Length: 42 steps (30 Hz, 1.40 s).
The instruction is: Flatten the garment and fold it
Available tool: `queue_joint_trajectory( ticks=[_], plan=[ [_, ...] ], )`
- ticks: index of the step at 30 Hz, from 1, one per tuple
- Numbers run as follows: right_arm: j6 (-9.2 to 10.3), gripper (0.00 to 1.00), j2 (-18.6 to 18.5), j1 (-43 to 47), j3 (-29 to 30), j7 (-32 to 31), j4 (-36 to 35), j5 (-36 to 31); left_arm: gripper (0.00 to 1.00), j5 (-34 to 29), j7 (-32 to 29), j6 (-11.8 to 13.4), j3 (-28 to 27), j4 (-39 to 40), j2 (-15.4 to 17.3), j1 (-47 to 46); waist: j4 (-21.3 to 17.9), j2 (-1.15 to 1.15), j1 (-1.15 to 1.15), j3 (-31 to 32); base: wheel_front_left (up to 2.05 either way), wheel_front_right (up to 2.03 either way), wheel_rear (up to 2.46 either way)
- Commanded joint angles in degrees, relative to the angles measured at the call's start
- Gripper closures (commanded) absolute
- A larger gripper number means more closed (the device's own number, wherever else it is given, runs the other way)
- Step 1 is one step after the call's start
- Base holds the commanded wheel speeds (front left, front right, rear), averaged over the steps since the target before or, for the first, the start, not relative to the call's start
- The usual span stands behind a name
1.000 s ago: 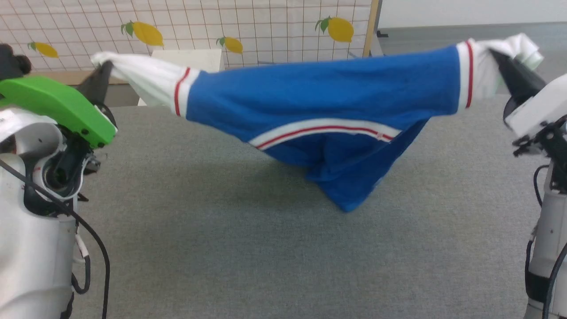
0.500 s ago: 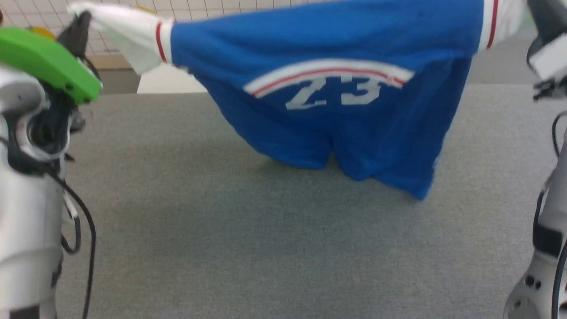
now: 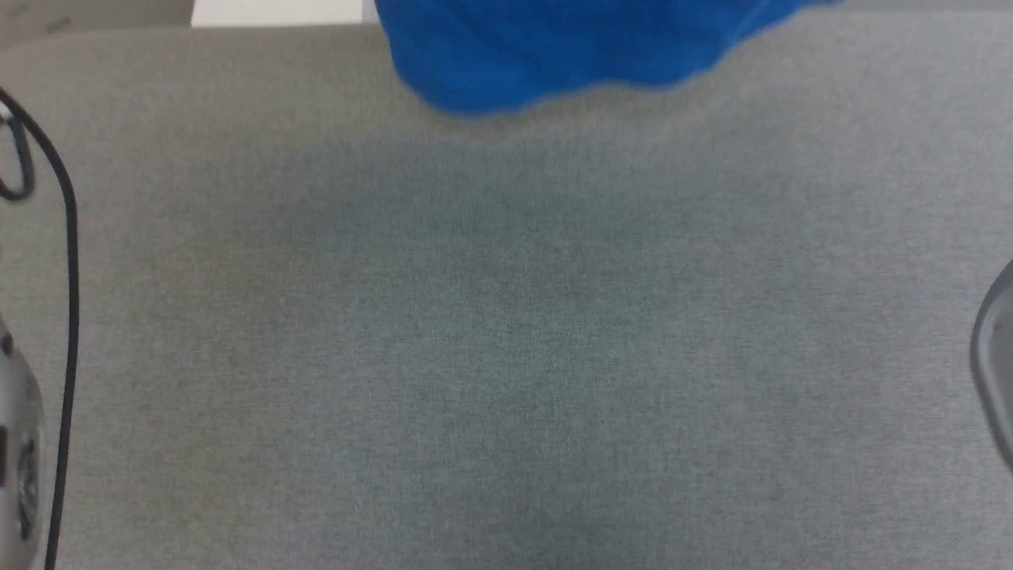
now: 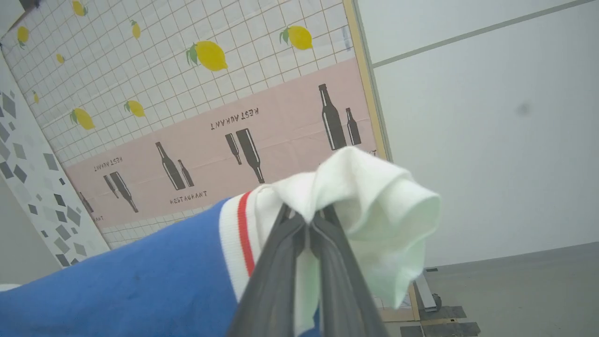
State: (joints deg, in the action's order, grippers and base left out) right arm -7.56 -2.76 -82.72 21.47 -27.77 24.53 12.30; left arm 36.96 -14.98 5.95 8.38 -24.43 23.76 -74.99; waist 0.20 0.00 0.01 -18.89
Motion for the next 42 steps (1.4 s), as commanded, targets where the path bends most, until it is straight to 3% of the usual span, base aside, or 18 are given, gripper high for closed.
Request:
queue_joint_trajectory(
  ticks=[1,11,22,32,42],
  plan=[
    [0.08,1.0,-0.12,-2.61,0.63,1.56,1.29,-0.95,1.0,-0.83,2.02,-0.71,-0.12,-1.22,0.11,-2.59,1.0,0.0,-0.01,-6.98,0.0,0.0,0.0],
    [0.08,1.0,-0.12,-11.39,0.73,8.01,12.52,-3.92,1.0,-3.6,11.29,-4.45,1.56,-10.62,-0.5,-11.91,1.14,0.0,-0.01,-13.89,0.0,0.0,0.0],
    [0.08,1.0,-0.12,-8.29,-1.27,13.21,21.86,-1.56,1.0,-2.69,15.41,-7.77,2.93,-20.3,-2.88,-10.52,1.85,0.0,-0.01,-15.04,0.0,0.0,0.0],
    [0.08,1.0,-0.12,8.34,-7.15,14.31,23.54,5.2,1.0,-0.31,19.58,-11.18,4.21,-24.82,-5.63,2.59,2.39,0.0,-0.01,-6.62,0.0,0.0,0.0],
    [0.08,1.0,-2.45,32.47,-15.32,12.07,14.65,16.26,1.0,3.0,22.96,-12.57,5.29,-19.7,-7.54,24.64,2.33,0.0,-0.01,3.79,0.0,0.0,0.0]
  ],
)
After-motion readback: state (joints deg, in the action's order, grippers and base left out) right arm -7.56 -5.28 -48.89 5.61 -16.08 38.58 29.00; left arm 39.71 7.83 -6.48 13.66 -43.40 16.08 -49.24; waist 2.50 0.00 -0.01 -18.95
